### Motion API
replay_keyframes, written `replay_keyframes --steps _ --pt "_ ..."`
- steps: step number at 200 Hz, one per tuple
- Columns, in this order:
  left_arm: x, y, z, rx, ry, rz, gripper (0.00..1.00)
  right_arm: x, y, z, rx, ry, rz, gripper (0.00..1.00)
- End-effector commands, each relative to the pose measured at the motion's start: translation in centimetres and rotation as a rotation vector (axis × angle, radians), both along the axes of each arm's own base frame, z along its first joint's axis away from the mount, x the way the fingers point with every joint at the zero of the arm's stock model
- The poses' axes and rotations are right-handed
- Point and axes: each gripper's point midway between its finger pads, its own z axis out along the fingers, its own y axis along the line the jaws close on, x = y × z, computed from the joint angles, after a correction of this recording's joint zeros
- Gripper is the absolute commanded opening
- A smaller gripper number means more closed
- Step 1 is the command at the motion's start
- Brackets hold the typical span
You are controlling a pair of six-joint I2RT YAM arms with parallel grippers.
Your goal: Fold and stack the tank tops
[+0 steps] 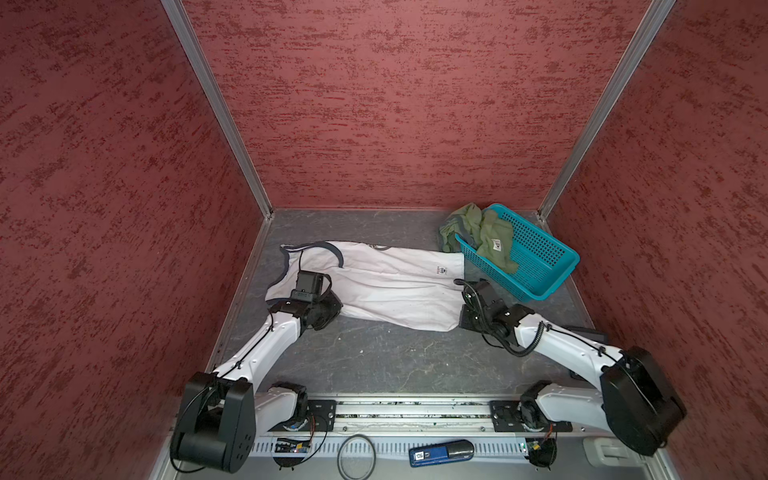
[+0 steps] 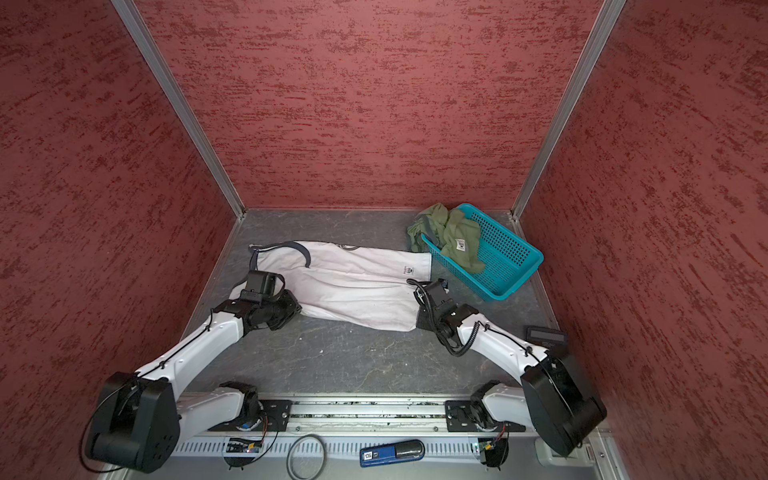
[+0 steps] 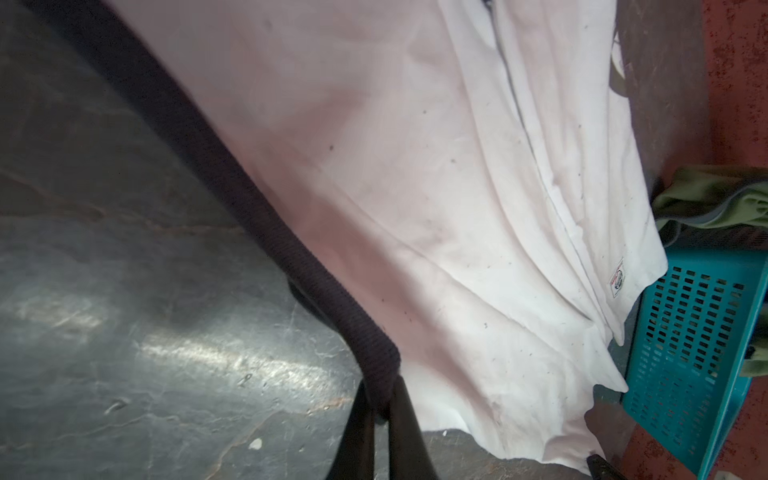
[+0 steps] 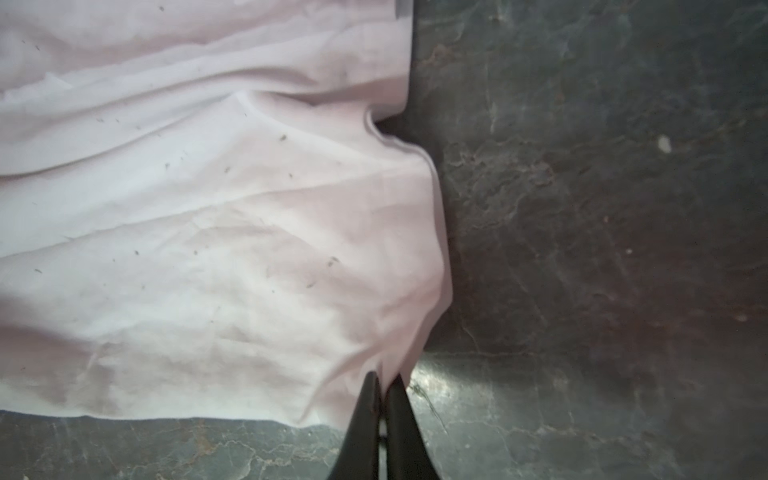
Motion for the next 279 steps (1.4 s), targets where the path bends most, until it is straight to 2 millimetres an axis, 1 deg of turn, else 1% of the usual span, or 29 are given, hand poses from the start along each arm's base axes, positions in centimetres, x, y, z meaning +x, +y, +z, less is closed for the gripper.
replay_keyframes --steps 1,31,51,82,87,89,93,115,140,179,201,213,233,240,254,258,267,279 --pt "1.8 0.3 0.8 0.042 -0.005 -0.005 0.01 1.4 -1.2 0.8 -0.05 -0.021 -0.013 0.05" --pt "4.8 0.3 1.2 0.059 0.011 0.003 0.01 4.0 -1.6 2.3 -0.05 -0.068 -0.025 0.04" --pt "6.7 0.5 1.5 0.065 0.019 0.018 0.0 5.8 -1.7 2.9 -0.035 -0.091 -0.03 0.03" --pt "9.4 0.7 0.9 0.079 0.043 0.028 0.0 8.3 -2.0 3.1 -0.041 -0.106 -0.038 0.03" --pt "9.8 0.7 0.7 0.083 0.051 0.028 0.0 8.7 -2.1 3.4 -0.039 -0.117 -0.041 0.03" --pt "9.8 0.7 0.6 0.085 0.056 0.027 0.0 8.8 -2.1 2.9 -0.045 -0.106 -0.042 0.03" --pt "10.1 0.8 0.5 0.086 0.059 0.03 0.0 9.1 -2.3 2.6 -0.05 -0.099 -0.044 0.03" --pt "11.4 0.9 -0.5 0.1 0.088 0.036 0.0 10.5 -2.8 2.2 -0.055 -0.098 -0.052 0.02" --pt "12.3 1.3 -1.6 0.116 0.117 0.053 0.01 12.1 -2.7 1.8 -0.056 -0.1 -0.049 0.02" --pt "13.9 1.3 -2.9 0.124 0.134 0.057 0.01 13.9 -3.0 0.3 -0.074 -0.085 -0.062 0.03" --pt "14.5 1.7 -3.3 0.145 0.151 0.065 0.01 14.5 -3.1 -0.3 -0.081 -0.077 -0.068 0.04" --pt "14.6 1.9 -3.7 0.154 0.164 0.071 0.02 14.8 -3.2 -0.4 -0.083 -0.077 -0.07 0.08" --pt "14.9 2.2 -4.1 0.158 0.173 0.074 0.07 15.1 -3.3 -0.4 -0.093 -0.078 -0.072 0.2" --pt "14.9 2.2 -4.3 0.155 0.183 0.071 0.09 15.1 -3.3 -0.3 -0.097 -0.079 -0.073 0.27" --pt "15.2 2.2 -4.2 0.154 0.186 0.056 0.17 15.1 -3.4 0.3 -0.106 -0.084 -0.072 0.39" --pt "15.2 2.2 -4.1 0.154 0.19 0.052 0.22 15.1 -3.5 0.6 -0.108 -0.091 -0.072 0.42" --pt "15.2 2.3 -3.5 0.159 0.185 0.04 0.32 14.9 -3.6 1.3 -0.11 -0.098 -0.067 0.46" --pt "15.2 2.3 -2.1 0.168 0.15 0.029 0.38 14.2 -3.7 2.1 -0.114 -0.106 -0.06 0.49"
